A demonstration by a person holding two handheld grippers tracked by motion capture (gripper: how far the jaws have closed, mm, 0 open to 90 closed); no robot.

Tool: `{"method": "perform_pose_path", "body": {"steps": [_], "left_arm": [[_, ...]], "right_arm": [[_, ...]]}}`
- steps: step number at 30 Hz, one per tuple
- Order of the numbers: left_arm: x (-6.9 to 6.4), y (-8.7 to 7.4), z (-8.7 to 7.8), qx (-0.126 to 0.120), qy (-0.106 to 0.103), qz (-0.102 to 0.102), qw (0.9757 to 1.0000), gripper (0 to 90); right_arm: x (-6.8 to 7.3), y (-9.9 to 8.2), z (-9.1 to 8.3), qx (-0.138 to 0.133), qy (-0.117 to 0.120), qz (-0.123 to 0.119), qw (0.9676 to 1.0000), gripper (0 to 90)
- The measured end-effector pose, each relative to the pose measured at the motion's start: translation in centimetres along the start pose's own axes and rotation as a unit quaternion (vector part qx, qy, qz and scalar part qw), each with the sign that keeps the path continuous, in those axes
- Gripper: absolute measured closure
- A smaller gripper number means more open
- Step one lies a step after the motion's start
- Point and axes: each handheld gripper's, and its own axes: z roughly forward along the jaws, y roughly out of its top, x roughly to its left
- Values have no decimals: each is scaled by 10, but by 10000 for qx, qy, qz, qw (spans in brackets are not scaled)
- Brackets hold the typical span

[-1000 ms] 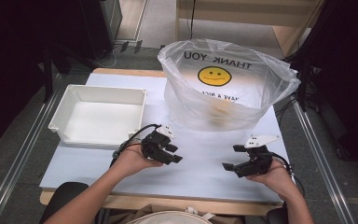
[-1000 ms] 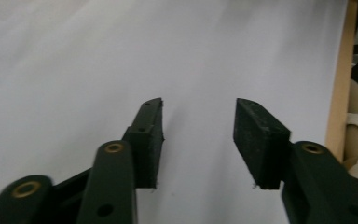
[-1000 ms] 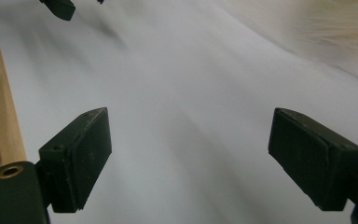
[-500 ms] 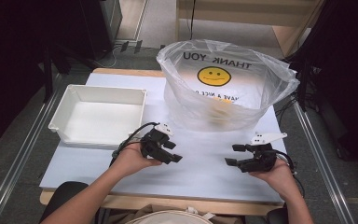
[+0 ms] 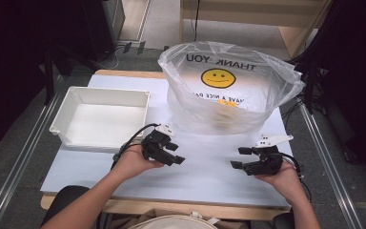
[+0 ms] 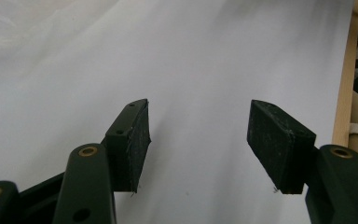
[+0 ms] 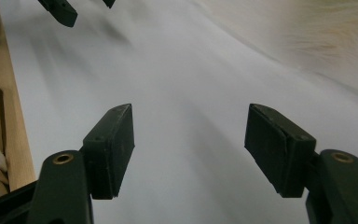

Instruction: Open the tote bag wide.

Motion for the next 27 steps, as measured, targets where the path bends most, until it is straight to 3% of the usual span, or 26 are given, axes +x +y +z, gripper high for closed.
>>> {"method": "perform_pose_path", "body": {"steps": [11, 27], "left_arm": [[1, 0, 0, -11, 66, 13, 10000, 403], [3, 5, -12, -255, 1, 15, 9997, 484]], "right_arm": [[-1, -1, 0, 28, -16, 32, 10000, 341], [-3, 1, -7, -28, -46, -2, 10000, 359]]}}
